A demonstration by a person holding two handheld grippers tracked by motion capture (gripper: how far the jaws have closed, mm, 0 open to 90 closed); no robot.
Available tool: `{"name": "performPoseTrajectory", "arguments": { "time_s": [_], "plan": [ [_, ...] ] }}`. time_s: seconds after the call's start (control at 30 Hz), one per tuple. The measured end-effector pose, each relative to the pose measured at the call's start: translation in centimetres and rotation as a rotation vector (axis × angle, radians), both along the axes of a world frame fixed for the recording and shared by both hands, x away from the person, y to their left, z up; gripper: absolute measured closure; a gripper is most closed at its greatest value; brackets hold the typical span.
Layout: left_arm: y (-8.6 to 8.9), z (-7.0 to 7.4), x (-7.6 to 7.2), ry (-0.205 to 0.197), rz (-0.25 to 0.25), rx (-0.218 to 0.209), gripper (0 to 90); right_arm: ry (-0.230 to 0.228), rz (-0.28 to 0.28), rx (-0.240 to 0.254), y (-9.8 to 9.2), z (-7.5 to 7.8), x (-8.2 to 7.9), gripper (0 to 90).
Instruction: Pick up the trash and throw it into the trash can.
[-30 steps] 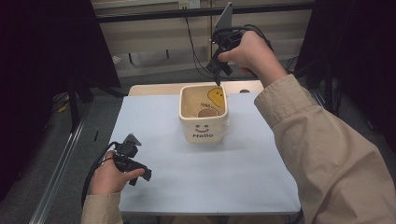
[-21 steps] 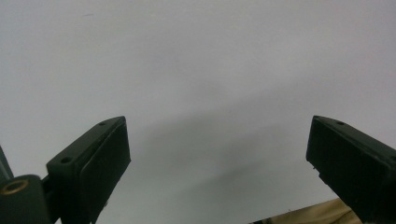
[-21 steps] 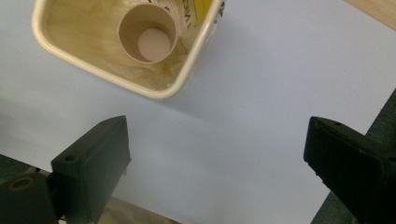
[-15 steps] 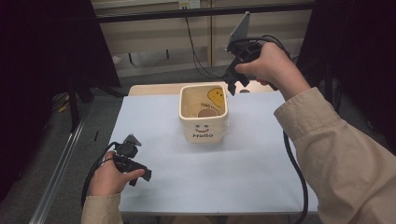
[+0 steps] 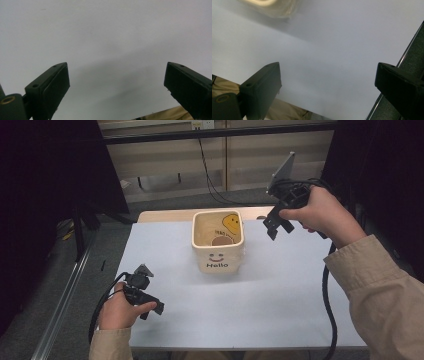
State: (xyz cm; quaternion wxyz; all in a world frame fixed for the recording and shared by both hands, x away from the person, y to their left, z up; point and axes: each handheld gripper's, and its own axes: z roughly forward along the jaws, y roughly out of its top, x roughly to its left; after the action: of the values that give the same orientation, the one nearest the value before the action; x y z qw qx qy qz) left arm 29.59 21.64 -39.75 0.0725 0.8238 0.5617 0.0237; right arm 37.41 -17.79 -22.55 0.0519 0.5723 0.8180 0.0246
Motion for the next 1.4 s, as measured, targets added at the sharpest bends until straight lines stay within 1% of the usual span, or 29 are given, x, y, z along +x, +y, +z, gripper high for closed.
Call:
{"name": "performPoseTrajectory", "arguments": {
  "time_s": [0.27, 0.4, 0.47, 0.57, 0.6, 0.7, 0.77, 0.8, 0.83, 0.87, 0.9, 0.97, 1.0, 1.07, 1.1, 1.13, 1.17, 1.33, 1.4],
  "plan": [
    [0.0, 0.0, 0.0, -0.004, 0.005, 0.002, 6.0, -0.004, -0.002, -0.009, -1.8, -1.7, -2.0, 6.8],
    [-0.1, 0.0, 0.0, -0.001, 0.002, 0.001, 6.0, 0.007, -0.005, -0.013, -2.7, -2.7, -2.7, 6.7],
    [-0.1, 0.0, -0.1, -0.006, 0.003, 0.001, 6.1, 0.016, -0.01, -0.024, -3.1, -3.2, -3.0, 6.8],
    [0.0, 0.1, 0.0, -0.004, -0.006, 0.011, 6.0, 0.017, -0.012, -0.019, -3.8, -3.9, -3.5, 6.7],
    [-0.1, 0.0, -0.1, -0.003, 0.002, 0.002, 6.0, 0.015, -0.014, -0.015, -4.0, -4.1, -3.7, 6.7],
    [-0.1, 0.0, -0.1, -0.005, 0.001, 0.004, 6.0, 0.016, -0.024, -0.016, -4.5, -4.8, -4.1, 6.7],
    [0.0, 0.1, -0.1, -0.007, -0.005, 0.009, 6.0, 0.015, -0.024, -0.007, -4.8, -5.3, -4.4, 6.7],
    [0.0, 0.1, -0.1, -0.009, -0.003, 0.009, 6.1, 0.015, -0.022, -0.01, -4.9, -5.6, -4.6, 6.8],
    [0.0, 0.1, -0.1, -0.006, 0.0, 0.004, 6.0, 0.017, -0.025, -0.011, -5.0, -5.7, -4.7, 6.8],
    [0.0, 0.1, -0.1, -0.008, -0.003, 0.007, 6.0, 0.014, -0.021, -0.013, -5.2, -6.0, -4.9, 6.8],
    [0.0, 0.1, -0.1, -0.004, 0.002, 0.0, 6.1, 0.016, -0.026, -0.011, -5.3, -6.2, -5.1, 6.8],
    [0.0, 0.1, -0.1, -0.007, -0.005, 0.009, 6.1, 0.017, -0.025, -0.013, -5.6, -6.6, -5.4, 6.7],
    [-0.1, 0.1, -0.2, -0.002, 0.007, -0.006, 6.0, 0.02, -0.025, -0.011, -5.7, -6.9, -5.6, 6.7],
    [0.0, 0.1, -0.1, -0.007, 0.0, 0.004, 6.1, 0.027, -0.024, -0.006, -5.9, -7.4, -5.9, 6.6],
    [0.0, 0.1, -0.1, -0.006, 0.003, 0.0, 6.1, 0.027, -0.031, -0.004, -6.0, -7.6, -6.0, 6.6],
    [0.0, 0.1, -0.1, -0.003, -0.005, 0.004, 6.0, 0.023, -0.032, -0.003, -6.2, -7.9, -6.1, 6.6],
    [0.0, 0.1, -0.1, -0.004, -0.003, 0.004, 6.0, 0.027, -0.036, -0.008, -6.3, -8.2, -6.2, 6.6],
    [0.0, 0.1, -0.1, -0.005, -0.006, 0.006, 6.1, 0.037, -0.042, 0.004, -6.9, -9.8, -7.0, 6.5],
    [0.0, 0.1, -0.2, -0.003, -0.002, 0.004, 6.0, 0.035, -0.05, -0.004, -7.1, -10.6, -7.3, 6.5]
  ]
}}
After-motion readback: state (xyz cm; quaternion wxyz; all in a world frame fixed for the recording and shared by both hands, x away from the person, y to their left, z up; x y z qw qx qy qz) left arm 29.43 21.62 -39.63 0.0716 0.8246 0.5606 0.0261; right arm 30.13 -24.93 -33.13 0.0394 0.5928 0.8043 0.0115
